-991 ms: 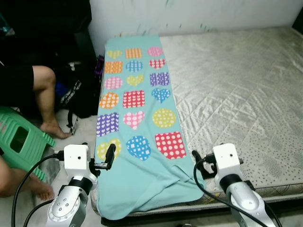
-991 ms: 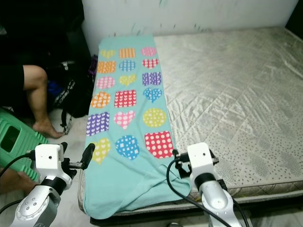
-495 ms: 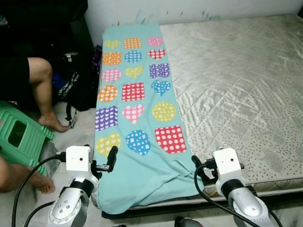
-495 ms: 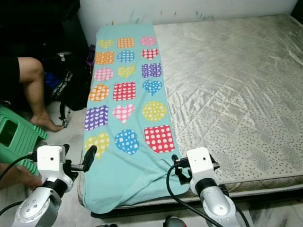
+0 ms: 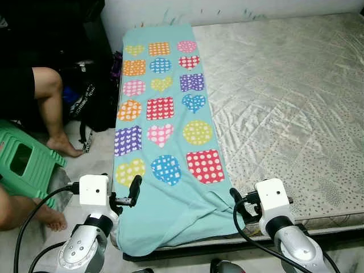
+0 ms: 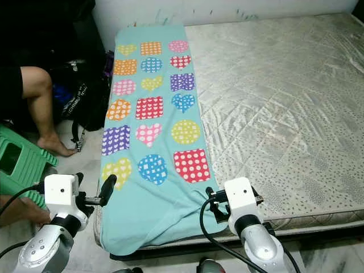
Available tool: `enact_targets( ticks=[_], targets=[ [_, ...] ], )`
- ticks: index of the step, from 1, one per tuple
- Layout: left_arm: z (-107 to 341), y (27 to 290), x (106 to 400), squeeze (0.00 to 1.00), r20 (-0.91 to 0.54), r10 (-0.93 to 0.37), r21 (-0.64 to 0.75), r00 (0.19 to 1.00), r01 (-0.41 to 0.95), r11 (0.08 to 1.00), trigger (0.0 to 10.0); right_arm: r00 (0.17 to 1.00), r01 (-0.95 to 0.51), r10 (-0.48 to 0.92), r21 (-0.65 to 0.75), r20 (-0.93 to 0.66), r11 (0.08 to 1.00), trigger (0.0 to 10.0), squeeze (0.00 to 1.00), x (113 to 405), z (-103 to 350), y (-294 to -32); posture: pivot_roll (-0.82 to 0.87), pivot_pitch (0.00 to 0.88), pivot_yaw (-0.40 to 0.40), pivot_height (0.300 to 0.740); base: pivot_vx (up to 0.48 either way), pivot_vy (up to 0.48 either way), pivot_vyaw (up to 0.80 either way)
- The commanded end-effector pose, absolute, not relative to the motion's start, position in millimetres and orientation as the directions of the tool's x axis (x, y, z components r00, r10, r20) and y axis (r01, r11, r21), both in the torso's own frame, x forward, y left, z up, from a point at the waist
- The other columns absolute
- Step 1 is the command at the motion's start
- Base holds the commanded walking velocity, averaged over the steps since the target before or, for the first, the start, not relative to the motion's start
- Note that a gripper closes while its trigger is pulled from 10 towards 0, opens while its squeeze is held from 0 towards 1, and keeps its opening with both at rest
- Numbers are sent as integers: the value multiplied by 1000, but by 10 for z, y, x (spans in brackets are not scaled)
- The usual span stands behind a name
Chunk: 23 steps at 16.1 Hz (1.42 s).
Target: Clean up the room
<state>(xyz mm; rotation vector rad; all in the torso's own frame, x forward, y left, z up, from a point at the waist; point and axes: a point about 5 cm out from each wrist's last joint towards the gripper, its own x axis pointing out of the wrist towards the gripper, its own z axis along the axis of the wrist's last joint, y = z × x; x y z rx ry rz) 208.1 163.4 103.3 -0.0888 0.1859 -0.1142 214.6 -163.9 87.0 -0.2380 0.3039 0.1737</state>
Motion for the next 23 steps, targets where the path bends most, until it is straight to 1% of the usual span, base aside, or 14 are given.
enact_targets(
  ticks=[1, 7, 16, 17, 20, 23],
  targets=[
    [1033, 1664, 2067, 0, -191, -108, -79, 976, 95, 992, 10000, 940, -213, 143, -203, -311, 956, 10000, 0, 2136, 898, -1611, -100, 181, 55, 740, 0, 0, 0],
    [1038, 1660, 2103, 0, -186, -105, -77, 977, 92, 993, 10000, 942, -217, 150, -204, -302, 955, 10000, 0, 2174, 903, -1604, -99, 176, 52, 740, 0, 0, 0],
    [1040, 1669, 2145, 0, -180, -102, -70, 978, 90, 993, 10000, 945, -217, 154, -201, -289, 955, 10000, 0, 2228, 904, -1594, -99, 163, 56, 635, 0, 0, 0],
    [1040, 1668, 2146, 0, -179, -102, -70, 979, 91, 993, 10000, 945, -217, 154, -201, -288, 955, 10000, 0, 2229, 905, -1594, -99, 163, 56, 630, 0, 0, 0],
    [1045, 1663, 2160, 0, -175, -103, -70, 979, 92, 993, 10000, 946, -217, 155, -199, -285, 956, 10000, 0, 2239, 905, -1595, -99, 161, 56, 595, 0, 0, 0],
    [1049, 1663, 2171, 0, -171, -101, -70, 980, 90, 993, 10000, 946, -216, 156, -195, -284, 957, 10000, 0, 2251, 901, -1594, -97, 158, 57, 590, 0, 0, 0]
  ],
)
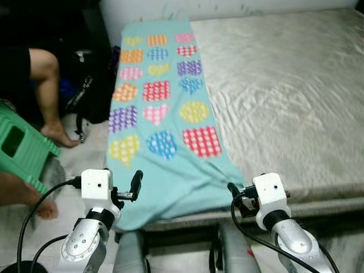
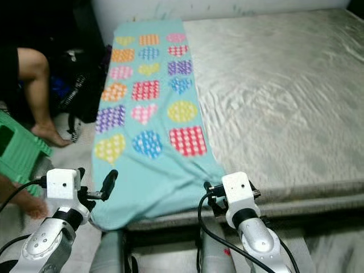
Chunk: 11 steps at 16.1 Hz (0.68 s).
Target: Clean up the room
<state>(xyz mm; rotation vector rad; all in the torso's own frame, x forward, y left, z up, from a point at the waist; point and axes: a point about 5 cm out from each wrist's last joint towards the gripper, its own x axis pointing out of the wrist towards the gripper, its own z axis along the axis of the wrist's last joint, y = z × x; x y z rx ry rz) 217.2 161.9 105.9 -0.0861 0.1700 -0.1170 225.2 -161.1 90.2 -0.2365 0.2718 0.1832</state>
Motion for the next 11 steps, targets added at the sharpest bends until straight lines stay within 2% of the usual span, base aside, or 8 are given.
enact_targets(
  ticks=[1, 7, 11],
  targets=[
    [1051, 1663, 2172, 0, -169, -100, -71, 981, 89, 993, 10000, 946, -218, 158, -194, -283, 957, 10000, 0, 2253, 901, -1593, -97, 158, 56, 590, 0, 0, 0],
    [1052, 1663, 2174, 0, -166, -94, -71, 982, 84, 994, 10000, 947, -228, 171, -193, -273, 954, 10000, 0, 2262, 902, -1585, -96, 156, 53, 590, 0, 0, 0],
    [1052, 1655, 2175, 0, -163, -99, -73, 982, 88, 993, 10000, 946, -234, 178, -190, -271, 953, 10000, 0, 2266, 896, -1573, -96, 151, 56, 540, 0, 0, 0]
  ],
)
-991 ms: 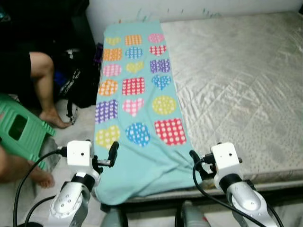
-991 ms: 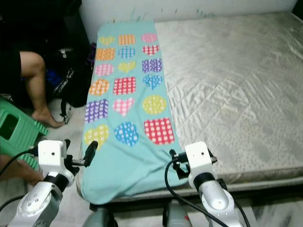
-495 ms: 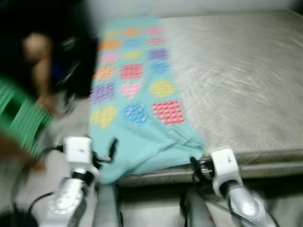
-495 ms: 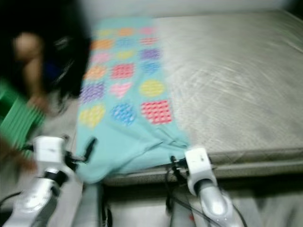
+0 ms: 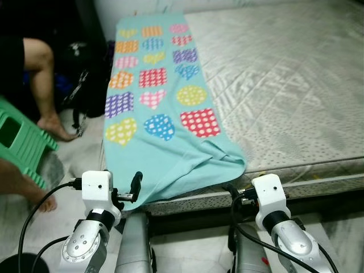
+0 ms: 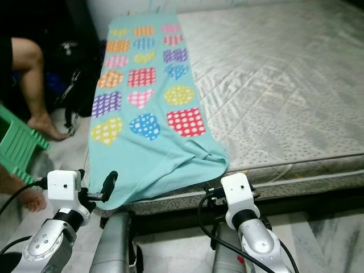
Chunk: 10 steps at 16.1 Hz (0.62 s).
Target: Clean up the room
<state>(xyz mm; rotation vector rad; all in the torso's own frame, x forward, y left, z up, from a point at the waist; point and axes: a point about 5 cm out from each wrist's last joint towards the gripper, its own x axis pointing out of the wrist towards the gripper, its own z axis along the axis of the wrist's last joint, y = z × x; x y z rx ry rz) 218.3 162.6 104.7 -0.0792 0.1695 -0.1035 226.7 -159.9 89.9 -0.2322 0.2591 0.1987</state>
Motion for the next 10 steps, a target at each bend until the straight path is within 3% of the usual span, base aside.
enact_targets(
  ticks=[1, 10],
  targets=[
    [1055, 1653, 2176, 0, -162, -99, -73, 982, 88, 993, 10000, 946, -234, 179, -188, -270, 954, 10000, 0, 2266, 896, -1571, -96, 150, 57, 525, 0, 0, 0],
    [1105, 1611, 2173, 0, -132, -143, -108, 981, 129, 986, 10000, 951, -248, 206, -171, -231, 954, 10000, 0, 2321, 952, -1553, -91, 151, 54, 521, 0, 0, 0]
  ],
)
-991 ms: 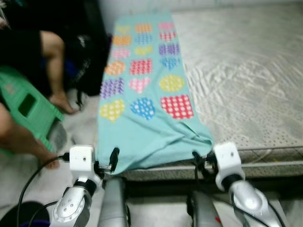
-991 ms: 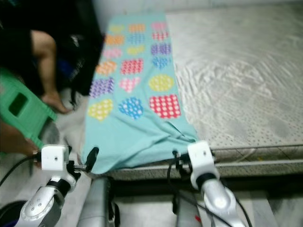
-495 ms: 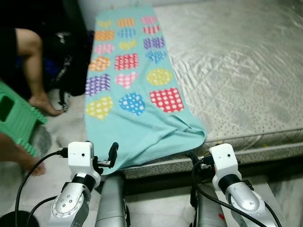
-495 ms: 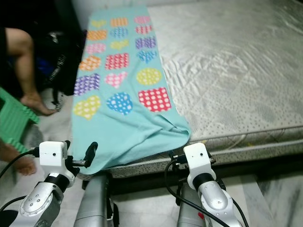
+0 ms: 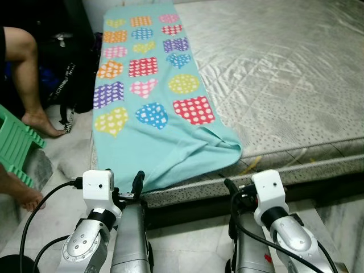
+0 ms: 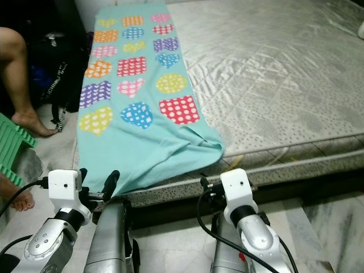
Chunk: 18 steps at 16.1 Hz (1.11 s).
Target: Clean up the room
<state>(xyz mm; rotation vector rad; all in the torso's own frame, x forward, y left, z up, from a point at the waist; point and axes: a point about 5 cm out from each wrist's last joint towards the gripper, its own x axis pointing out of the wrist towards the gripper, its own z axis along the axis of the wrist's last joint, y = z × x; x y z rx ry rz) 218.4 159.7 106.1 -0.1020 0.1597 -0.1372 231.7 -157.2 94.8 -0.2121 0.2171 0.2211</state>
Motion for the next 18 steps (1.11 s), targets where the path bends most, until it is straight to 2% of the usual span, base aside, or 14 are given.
enact_targets(
  ticks=[1, 10, 14, 18],
  targets=[
    [1112, 1606, 2174, 0, -127, -151, -111, 980, 137, 984, 10000, 951, -247, 205, -172, -230, 954, 10000, 0, 2335, 950, -1552, -88, 152, 54, 521, 0, 0, 0],
    [1110, 1600, 2188, 0, -123, -164, -112, 979, 150, 982, 10000, 950, -270, 228, -191, -214, 944, 10000, 0, 2361, 951, -1521, -88, 150, 55, 521, 347, 0, 0],
    [1110, 1601, 2188, 0, -123, -163, -112, 979, 150, 982, 10000, 949, -272, 230, -190, -214, 944, 10000, 0, 2366, 949, -1519, -87, 151, 53, 521, 383, 0, 653],
    [1100, 1597, 2186, 0, -129, -166, -112, 978, 152, 982, 10000, 948, -269, 228, -177, -221, 947, 10000, 0, 2369, 931, -1525, -87, 151, 53, 521, 382, 0, 0]
  ],
)
